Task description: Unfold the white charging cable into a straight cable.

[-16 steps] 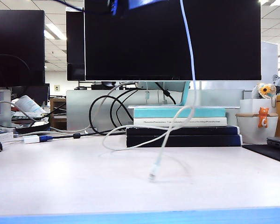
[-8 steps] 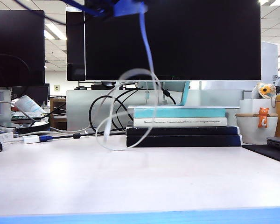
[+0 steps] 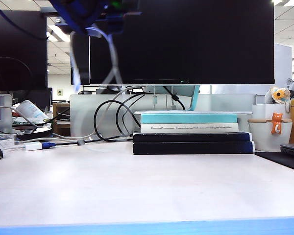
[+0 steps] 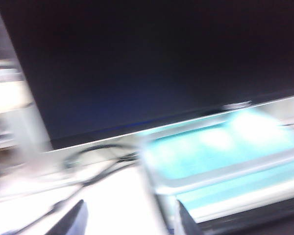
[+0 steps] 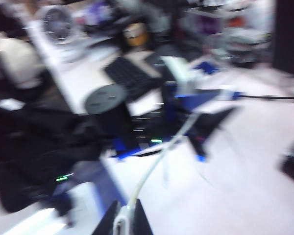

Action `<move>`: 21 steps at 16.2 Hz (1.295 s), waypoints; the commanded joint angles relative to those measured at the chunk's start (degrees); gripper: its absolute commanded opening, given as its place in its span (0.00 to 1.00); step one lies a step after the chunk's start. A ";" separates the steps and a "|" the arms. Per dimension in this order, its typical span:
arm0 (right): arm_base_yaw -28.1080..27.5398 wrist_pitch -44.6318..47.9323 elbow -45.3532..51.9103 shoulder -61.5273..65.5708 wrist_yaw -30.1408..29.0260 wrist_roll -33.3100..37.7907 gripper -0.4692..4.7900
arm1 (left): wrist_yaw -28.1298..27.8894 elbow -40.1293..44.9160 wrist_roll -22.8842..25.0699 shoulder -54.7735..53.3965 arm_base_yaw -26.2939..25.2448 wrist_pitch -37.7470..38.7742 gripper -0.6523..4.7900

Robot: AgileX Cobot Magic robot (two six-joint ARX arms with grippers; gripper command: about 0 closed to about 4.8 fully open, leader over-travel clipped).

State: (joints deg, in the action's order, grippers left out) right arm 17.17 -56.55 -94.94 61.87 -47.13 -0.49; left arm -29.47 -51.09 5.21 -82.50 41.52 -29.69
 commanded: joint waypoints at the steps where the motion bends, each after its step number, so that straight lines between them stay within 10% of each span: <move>1: -0.07 -0.42 -0.22 -0.74 8.66 -0.85 0.07 | -4.35 -0.13 0.96 0.13 0.07 2.49 0.55; 8: -4.81 -1.79 -0.22 -1.36 24.33 -2.62 0.07 | -20.55 -0.13 9.99 0.15 -0.09 4.96 0.55; 11: -17.86 -4.90 -0.02 -1.42 29.62 -7.02 0.07 | -25.07 -0.11 14.64 0.50 -0.24 6.88 0.55; 21: -29.16 1.42 12.13 1.57 35.95 -8.74 0.07 | -25.24 0.04 12.66 7.43 -11.76 20.17 0.55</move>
State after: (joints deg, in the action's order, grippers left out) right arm -11.14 -56.38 -82.70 63.48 -12.93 -8.54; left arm -54.61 -51.00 18.35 -75.99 29.87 -10.33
